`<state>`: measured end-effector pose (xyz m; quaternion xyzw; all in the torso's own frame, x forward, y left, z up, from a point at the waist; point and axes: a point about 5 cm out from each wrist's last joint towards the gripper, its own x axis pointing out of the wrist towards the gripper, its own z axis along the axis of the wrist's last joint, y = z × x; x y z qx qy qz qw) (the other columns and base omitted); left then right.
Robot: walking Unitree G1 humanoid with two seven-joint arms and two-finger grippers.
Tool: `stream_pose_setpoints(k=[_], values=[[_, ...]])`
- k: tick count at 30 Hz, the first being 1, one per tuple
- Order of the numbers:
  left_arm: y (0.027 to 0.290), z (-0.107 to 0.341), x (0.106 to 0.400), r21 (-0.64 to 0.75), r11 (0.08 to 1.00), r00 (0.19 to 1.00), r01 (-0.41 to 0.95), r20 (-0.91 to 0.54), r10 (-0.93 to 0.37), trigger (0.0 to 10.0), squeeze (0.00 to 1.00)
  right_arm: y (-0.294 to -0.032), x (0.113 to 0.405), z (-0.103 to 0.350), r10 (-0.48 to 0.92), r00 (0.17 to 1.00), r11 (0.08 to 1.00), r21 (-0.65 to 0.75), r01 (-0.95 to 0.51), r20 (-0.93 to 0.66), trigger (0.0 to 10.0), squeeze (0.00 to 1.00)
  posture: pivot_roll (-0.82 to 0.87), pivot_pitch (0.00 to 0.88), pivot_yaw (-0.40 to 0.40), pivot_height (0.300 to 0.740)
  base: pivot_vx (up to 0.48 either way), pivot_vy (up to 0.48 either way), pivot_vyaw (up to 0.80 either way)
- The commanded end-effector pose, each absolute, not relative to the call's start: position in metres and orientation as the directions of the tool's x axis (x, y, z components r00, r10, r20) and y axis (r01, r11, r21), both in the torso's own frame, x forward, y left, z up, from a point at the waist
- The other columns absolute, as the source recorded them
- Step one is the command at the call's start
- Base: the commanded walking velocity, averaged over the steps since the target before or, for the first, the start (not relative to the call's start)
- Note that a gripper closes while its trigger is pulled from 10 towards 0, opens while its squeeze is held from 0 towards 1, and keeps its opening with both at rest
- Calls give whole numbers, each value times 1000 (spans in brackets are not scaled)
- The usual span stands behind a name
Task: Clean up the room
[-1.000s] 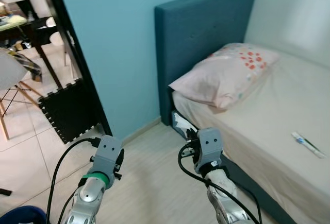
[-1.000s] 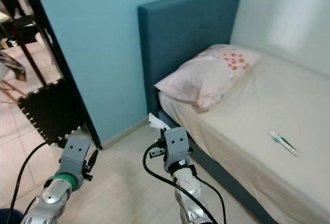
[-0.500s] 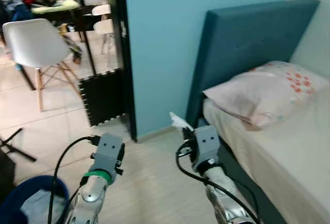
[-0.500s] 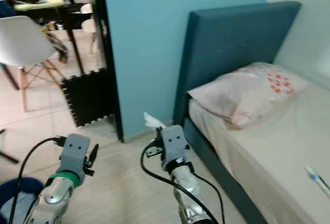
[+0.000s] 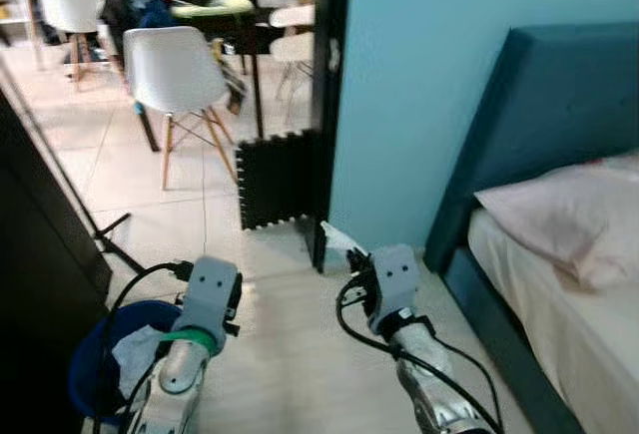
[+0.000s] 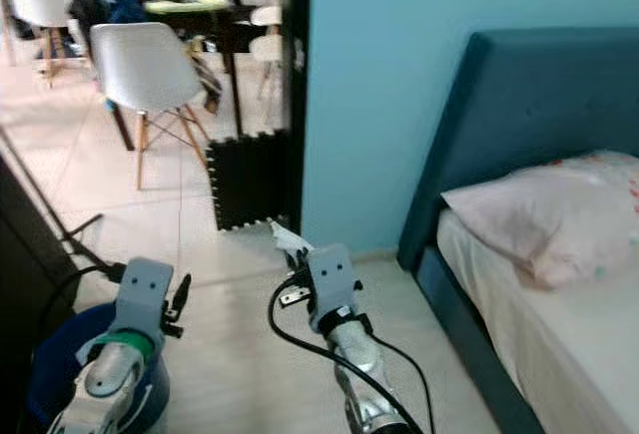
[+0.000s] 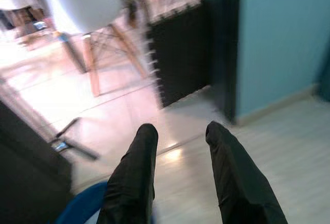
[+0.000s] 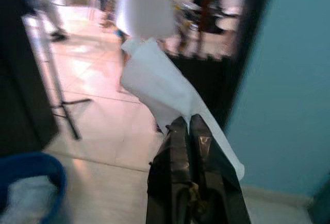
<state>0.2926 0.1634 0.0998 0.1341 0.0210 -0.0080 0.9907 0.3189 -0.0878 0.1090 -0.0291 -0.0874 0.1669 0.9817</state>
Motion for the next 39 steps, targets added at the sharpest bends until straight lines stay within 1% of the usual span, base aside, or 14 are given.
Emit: stream_pose_setpoints(k=[1, 20, 29, 31, 39], values=[[163, 95, 289, 272, 962, 998, 24, -66, -6, 10000, 0, -86, 315, 101, 343, 929, 939, -82, -334, 137, 10000, 0, -25, 9, 24, 740, 0, 0, 788], [170, 94, 286, 299, 954, 997, -9, -68, 31, 10000, 0, -85, 315, 98, 350, 928, 936, -67, -344, 127, 10000, 0, -1, 20, 32, 740, 0, 0, 788], [171, 98, 292, 320, 947, 998, -7, -53, 25, 10000, 0, -82, 315, 99, 332, 933, 943, -44, -329, 140, 10000, 0, -4, 4, 47, 740, 0, 0, 788], [171, 98, 292, 324, 946, 998, -6, -51, 24, 10000, 0, -82, 315, 98, 328, 934, 945, -36, -327, 141, 10000, 0, 2, 3, 49, 740, 289, 0, 788], [167, 96, 294, 328, 945, 998, 10, -62, 11, 10000, 0, -87, 316, 105, 286, 940, 956, 12, -293, 184, 10000, 0, -27, 6, 57, 740, 455, 0, 0]])
